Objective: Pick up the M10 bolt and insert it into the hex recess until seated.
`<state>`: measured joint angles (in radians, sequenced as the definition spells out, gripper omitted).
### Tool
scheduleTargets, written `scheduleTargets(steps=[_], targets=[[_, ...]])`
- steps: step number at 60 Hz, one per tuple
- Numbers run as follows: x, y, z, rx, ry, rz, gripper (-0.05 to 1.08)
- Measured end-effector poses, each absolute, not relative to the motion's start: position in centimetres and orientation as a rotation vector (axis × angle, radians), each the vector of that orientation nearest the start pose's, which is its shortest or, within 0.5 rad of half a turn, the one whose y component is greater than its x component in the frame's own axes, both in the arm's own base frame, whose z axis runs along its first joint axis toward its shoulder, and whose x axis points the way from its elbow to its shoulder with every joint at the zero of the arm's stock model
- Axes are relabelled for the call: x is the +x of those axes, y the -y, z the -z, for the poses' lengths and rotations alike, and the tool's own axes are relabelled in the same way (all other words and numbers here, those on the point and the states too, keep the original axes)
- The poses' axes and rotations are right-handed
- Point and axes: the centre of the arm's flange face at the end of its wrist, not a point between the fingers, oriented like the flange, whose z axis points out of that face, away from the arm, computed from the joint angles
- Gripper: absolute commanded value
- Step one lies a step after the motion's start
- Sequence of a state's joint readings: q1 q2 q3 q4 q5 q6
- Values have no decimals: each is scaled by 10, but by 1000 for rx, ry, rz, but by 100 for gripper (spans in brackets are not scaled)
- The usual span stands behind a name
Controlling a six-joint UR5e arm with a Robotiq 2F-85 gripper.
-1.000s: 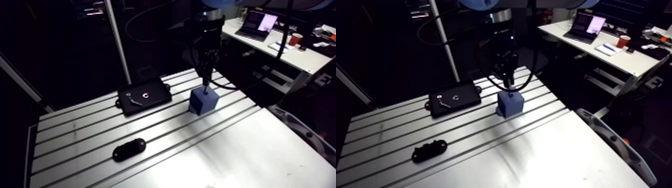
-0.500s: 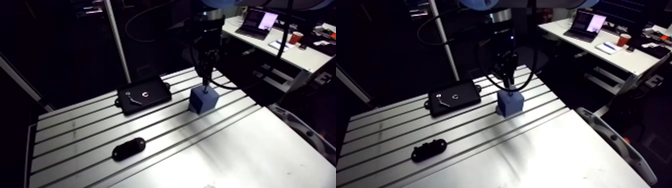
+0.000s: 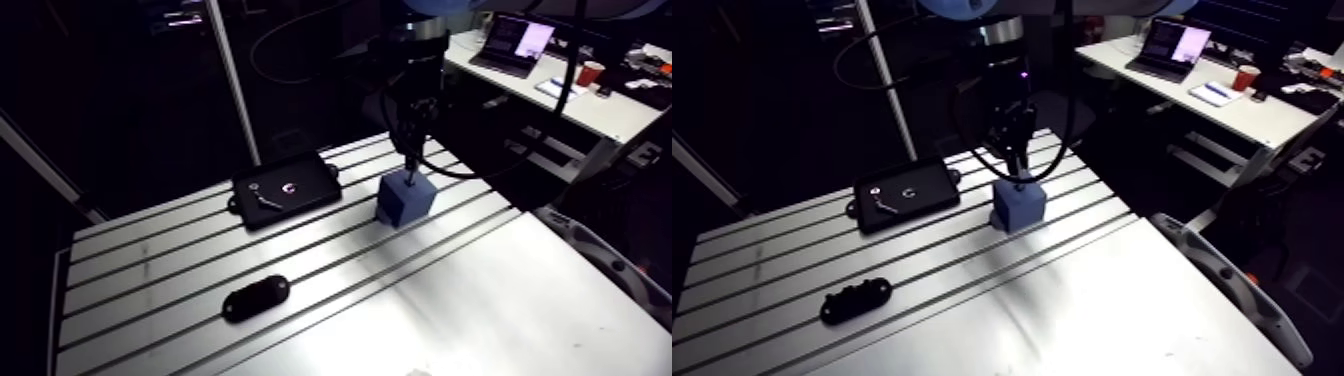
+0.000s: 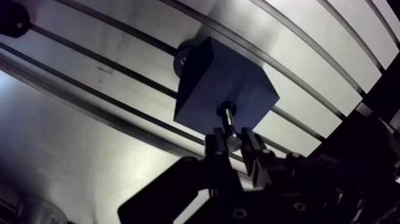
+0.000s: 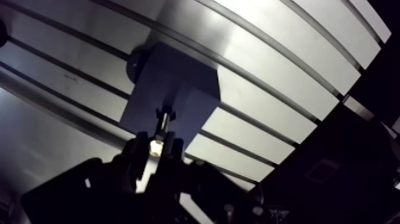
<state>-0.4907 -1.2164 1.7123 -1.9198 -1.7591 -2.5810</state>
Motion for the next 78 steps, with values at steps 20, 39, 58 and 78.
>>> scheduleTargets(steps=[20,39,58,78], targets=[[-563,-171,-259,-765,-2798,-48,82],[-564,-171,-257,-765,-2796,-45,82],[-565,-171,-257,-766,-2797,-47,82],[-566,-172,-255,-767,-2793,-44,82]])
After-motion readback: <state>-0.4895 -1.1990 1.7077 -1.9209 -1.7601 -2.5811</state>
